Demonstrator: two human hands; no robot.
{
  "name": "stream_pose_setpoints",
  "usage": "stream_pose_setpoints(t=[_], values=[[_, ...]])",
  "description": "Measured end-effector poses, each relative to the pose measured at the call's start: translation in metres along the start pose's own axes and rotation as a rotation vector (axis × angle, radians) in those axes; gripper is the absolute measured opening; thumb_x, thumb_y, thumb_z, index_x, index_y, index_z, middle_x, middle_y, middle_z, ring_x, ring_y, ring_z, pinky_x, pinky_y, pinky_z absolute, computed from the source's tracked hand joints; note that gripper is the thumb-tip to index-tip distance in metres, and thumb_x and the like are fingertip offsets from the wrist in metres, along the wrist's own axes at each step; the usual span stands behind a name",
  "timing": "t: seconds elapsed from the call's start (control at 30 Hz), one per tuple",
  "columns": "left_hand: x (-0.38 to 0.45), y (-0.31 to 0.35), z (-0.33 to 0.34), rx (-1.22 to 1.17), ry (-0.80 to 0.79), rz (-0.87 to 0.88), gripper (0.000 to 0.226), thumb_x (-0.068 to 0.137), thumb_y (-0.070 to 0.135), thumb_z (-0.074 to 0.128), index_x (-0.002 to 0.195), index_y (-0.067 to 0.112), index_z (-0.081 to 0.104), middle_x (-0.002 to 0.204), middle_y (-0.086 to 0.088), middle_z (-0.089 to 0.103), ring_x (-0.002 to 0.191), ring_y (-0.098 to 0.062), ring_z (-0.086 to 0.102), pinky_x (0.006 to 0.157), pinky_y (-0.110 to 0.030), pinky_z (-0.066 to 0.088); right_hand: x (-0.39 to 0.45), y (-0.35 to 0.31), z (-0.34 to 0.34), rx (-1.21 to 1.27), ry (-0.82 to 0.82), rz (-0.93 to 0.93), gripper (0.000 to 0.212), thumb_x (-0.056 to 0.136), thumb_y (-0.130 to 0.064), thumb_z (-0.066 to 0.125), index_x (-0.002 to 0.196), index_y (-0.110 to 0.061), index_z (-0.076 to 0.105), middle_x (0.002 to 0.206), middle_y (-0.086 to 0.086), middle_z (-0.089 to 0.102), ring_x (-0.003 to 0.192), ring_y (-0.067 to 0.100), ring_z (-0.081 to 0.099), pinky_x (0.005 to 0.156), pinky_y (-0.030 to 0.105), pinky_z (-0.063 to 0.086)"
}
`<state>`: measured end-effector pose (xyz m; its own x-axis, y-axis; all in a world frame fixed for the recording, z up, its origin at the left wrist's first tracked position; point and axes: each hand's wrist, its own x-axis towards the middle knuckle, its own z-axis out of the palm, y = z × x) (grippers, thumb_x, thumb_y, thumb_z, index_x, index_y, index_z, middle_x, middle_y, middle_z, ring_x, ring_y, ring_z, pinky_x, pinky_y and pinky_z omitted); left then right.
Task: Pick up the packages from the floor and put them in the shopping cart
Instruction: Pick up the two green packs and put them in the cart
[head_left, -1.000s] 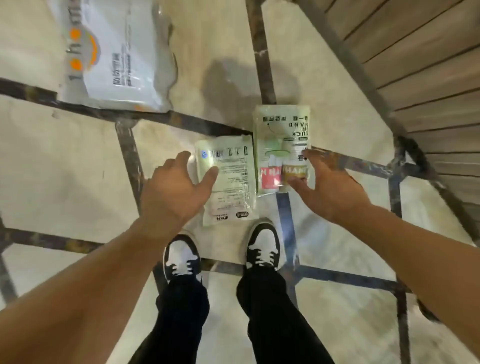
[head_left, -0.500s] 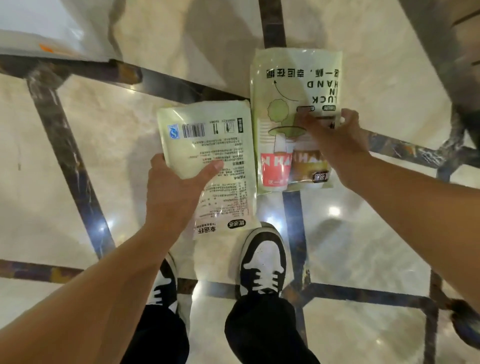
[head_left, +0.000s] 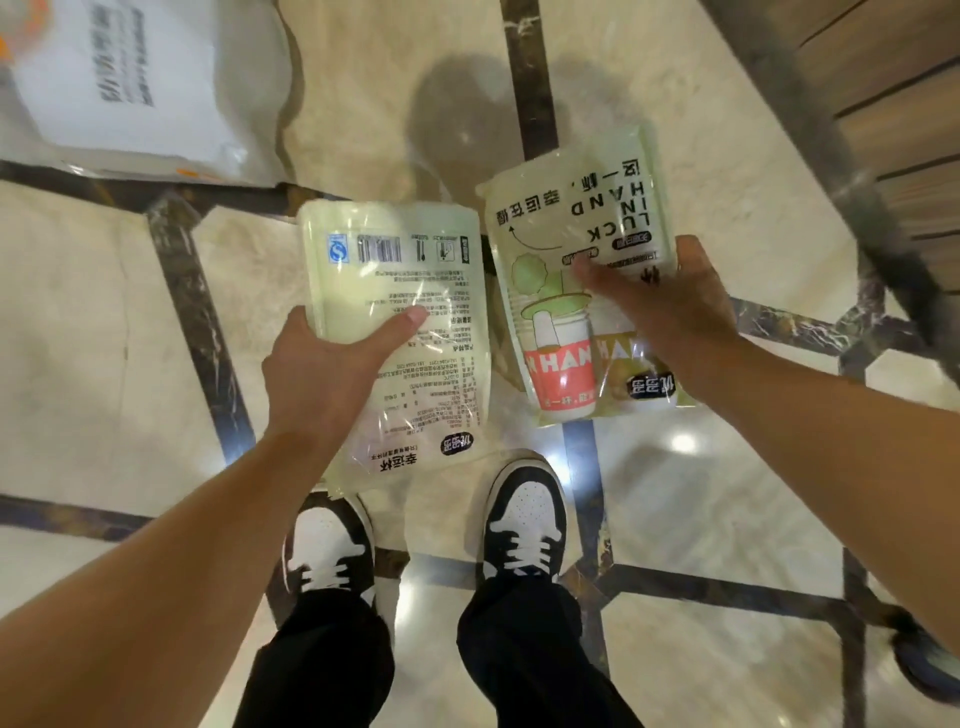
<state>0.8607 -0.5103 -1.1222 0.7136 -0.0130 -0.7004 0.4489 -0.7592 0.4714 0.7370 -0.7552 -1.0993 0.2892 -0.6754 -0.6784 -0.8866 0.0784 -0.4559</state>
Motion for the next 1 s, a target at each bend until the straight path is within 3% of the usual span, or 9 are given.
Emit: stream_pose_setpoints(t=[0.13, 0.23, 0.37, 0.5, 0.6, 0.7, 0.83, 0.9, 1.0], values=[[-0.023, 0.051, -0.039, -0.094, 0.050, 0.051, 0.058, 0.067, 0.064, 0.088, 0.112, 0.030, 0.075, 0.094, 0.016, 0.077, 0.073, 0.012, 0.071, 0.057, -0.004, 0.049, -0.032, -0.042, -0.035, 0.023, 0.024, -0.096, 0.069, 0.074, -0.059, 0.085, 0.126, -0.035, 0.046, 0.097, -0.020, 0.066, 0.089, 0.004, 0.064, 0.072, 0.016, 0.046], [-0.050, 0.109, -0.078, -0.086, 0.098, 0.096, 0.059, 0.065, 0.067, 0.088, 0.110, 0.031, 0.074, 0.092, 0.019, 0.072, 0.088, -0.005, 0.073, 0.080, -0.022, 0.056, -0.061, -0.093, -0.079, 0.081, 0.039, -0.197, 0.073, 0.077, -0.055, 0.084, 0.135, -0.053, 0.040, 0.091, -0.035, 0.065, 0.087, -0.018, 0.056, 0.073, 0.001, 0.039], [-0.096, 0.201, -0.139, -0.113, 0.137, 0.223, 0.062, 0.067, 0.065, 0.087, 0.116, 0.028, 0.075, 0.096, 0.015, 0.073, 0.096, -0.013, 0.071, 0.081, -0.024, 0.051, -0.110, -0.171, -0.152, 0.245, 0.061, -0.241, 0.046, 0.073, -0.054, 0.088, 0.104, -0.054, 0.053, 0.096, -0.026, 0.073, 0.098, -0.003, 0.068, 0.097, 0.032, 0.055], [-0.171, 0.299, -0.204, -0.139, 0.124, 0.364, 0.053, 0.068, 0.064, 0.085, 0.106, 0.030, 0.072, 0.094, 0.010, 0.073, 0.080, 0.004, 0.061, 0.064, -0.015, 0.041, -0.176, -0.243, -0.237, 0.341, 0.162, -0.417, 0.056, 0.081, -0.055, 0.082, 0.127, -0.038, 0.055, 0.104, -0.022, 0.073, 0.098, -0.004, 0.069, 0.081, 0.020, 0.054], [-0.239, 0.367, -0.258, -0.163, 0.116, 0.501, 0.052, 0.057, 0.069, 0.085, 0.089, 0.033, 0.068, 0.088, 0.018, 0.070, 0.083, 0.001, 0.064, 0.073, -0.025, 0.048, -0.235, -0.282, -0.303, 0.422, 0.253, -0.508, 0.066, 0.081, -0.059, 0.081, 0.138, -0.041, 0.052, 0.115, -0.023, 0.074, 0.107, -0.002, 0.070, 0.093, 0.029, 0.055], [-0.306, 0.427, -0.315, -0.163, 0.102, 0.635, 0.067, 0.051, 0.073, 0.089, 0.101, 0.031, 0.070, 0.095, 0.011, 0.074, 0.085, -0.003, 0.068, 0.072, -0.024, 0.049, -0.300, -0.317, -0.370, 0.498, 0.310, -0.570, 0.065, 0.080, -0.059, 0.080, 0.136, -0.036, 0.056, 0.116, -0.018, 0.075, 0.105, 0.002, 0.072, 0.093, 0.038, 0.059], [-0.399, 0.509, -0.379, -0.200, 0.056, 0.827, 0.066, 0.062, 0.064, 0.090, 0.112, 0.023, 0.076, 0.094, 0.012, 0.074, 0.078, 0.006, 0.067, 0.065, -0.017, 0.049, -0.401, -0.353, -0.454, 0.519, 0.429, -0.648, 0.053, 0.088, -0.046, 0.079, 0.133, -0.028, 0.057, 0.110, -0.019, 0.072, 0.091, -0.018, 0.065, 0.068, 0.001, 0.046], [-0.445, 0.545, -0.403, -0.234, 0.027, 0.896, 0.059, 0.064, 0.058, 0.089, 0.109, 0.024, 0.075, 0.088, 0.018, 0.070, 0.070, 0.013, 0.064, 0.061, -0.012, 0.049, -0.453, -0.367, -0.493, 0.520, 0.512, -0.681, 0.051, 0.088, -0.047, 0.078, 0.132, -0.029, 0.058, 0.114, -0.018, 0.071, 0.094, -0.018, 0.064, 0.065, -0.001, 0.044], [-0.514, 0.586, -0.428, -0.280, -0.051, 1.008, 0.072, 0.050, 0.070, 0.091, 0.105, 0.028, 0.077, 0.093, 0.017, 0.075, 0.086, -0.002, 0.072, 0.080, -0.029, 0.058, -0.530, -0.380, -0.547, 0.533, 0.647, -0.717, 0.044, 0.089, -0.050, 0.076, 0.126, -0.034, 0.058, 0.111, -0.019, 0.070, 0.090, -0.014, 0.065, 0.064, 0.001, 0.044]])
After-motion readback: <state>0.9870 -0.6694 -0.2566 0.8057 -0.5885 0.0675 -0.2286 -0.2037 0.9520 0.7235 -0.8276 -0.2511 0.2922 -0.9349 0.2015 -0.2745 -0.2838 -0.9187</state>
